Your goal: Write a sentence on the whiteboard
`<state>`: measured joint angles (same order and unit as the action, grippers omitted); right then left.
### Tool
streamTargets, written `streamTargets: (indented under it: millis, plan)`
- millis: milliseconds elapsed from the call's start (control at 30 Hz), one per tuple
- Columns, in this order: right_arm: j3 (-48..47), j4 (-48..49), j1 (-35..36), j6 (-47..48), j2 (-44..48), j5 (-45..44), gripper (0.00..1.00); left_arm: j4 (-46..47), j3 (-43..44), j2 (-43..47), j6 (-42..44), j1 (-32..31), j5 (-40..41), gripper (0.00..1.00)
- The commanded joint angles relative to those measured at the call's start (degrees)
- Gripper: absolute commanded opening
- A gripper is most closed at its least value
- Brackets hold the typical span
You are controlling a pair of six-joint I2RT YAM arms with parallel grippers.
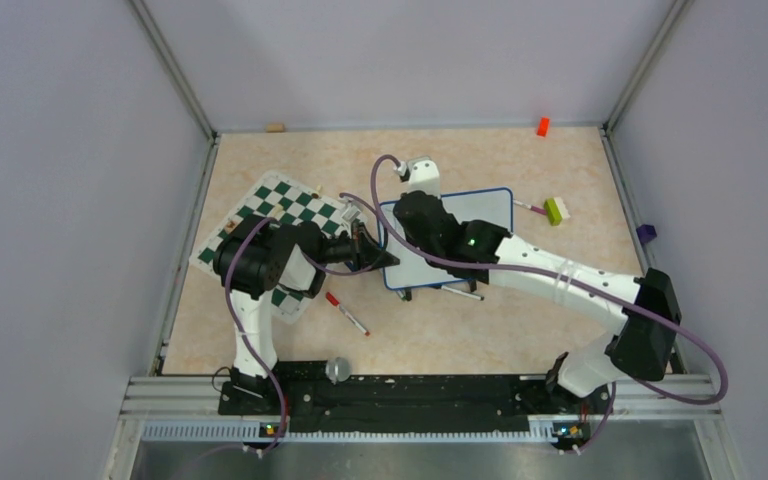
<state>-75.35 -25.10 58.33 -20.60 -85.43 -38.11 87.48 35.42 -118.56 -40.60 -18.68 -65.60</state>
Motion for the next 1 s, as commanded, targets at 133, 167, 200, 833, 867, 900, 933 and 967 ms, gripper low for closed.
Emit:
streamTargets:
  millis: [133, 167, 200, 833, 867, 900, 933, 967]
  plan:
    - [0.7, -1.2, -0.8, -1.2, 1.7, -2.4, 0.00, 5.3, -0.2, 0.5, 4.1, -0.3, -2.1, 0.00]
    - [0.7, -1.6, -1.1, -1.6, 1.6, -2.7, 0.00, 5.3, -0.2, 0.6, 4.2, -0.3, -2.1, 0.00]
    - [0.7, -2.2, -1.2, -2.0, 1.5, -3.0, 0.00, 5.3, -0.2, 0.6, 4.2, -0.3, -2.2, 0.00]
    - [-1.4, -2.2, -2.4, -1.5, -2.0, -2.0, 0.00, 5.3, -0.3, 0.7, 4.3, -0.3, -2.1, 0.00]
    - [-1.6, -2.1, -2.4, -1.4, -2.2, -2.1, 0.00, 5.3, -0.3, 0.7, 4.3, -0.3, -2.2, 0.00]
    - [-1.9, -2.1, -2.4, -1.4, -2.4, -2.2, 0.00, 5.3, -0.3, 0.7, 4.4, -0.3, -2.1, 0.00]
    - [-1.9, -2.1, -2.4, -1.4, -2.7, -2.4, 0.00, 5.3, -0.4, 0.7, 4.4, -0.3, -2.1, 0.00]
    - [-1.9, -2.1, -2.5, -1.4, -2.8, -2.7, 0.00, 5.3, -0.4, 0.6, 4.4, -0.3, -2.1, 0.00]
